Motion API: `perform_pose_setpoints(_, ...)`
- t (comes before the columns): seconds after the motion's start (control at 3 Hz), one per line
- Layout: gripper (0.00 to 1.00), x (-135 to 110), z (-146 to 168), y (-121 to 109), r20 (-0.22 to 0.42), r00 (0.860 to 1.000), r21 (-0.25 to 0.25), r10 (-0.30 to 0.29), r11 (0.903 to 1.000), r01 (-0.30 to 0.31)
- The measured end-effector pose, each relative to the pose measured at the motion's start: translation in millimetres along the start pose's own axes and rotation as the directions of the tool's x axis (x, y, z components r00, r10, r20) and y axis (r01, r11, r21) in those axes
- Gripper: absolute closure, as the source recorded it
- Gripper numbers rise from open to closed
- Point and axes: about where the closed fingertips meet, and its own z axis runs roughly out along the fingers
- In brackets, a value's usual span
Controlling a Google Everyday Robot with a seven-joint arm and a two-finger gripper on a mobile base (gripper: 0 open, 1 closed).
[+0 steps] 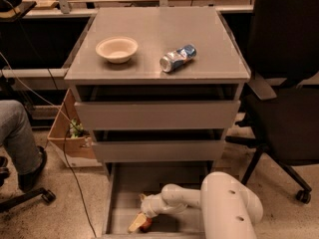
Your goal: Pick apple from bottom drawer and place on counter
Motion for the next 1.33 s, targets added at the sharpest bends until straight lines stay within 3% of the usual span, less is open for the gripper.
perform_pose_setpoints(0.67, 0.0, 6, -9, 0, -0.01, 1.0, 0.01, 0.013, 0.9999, -0.013)
perform_pose_setpoints(1.33, 0.0, 19, -29, -10, -0.059, 0.998, 0.042, -0.003, 0.9991, 0.006)
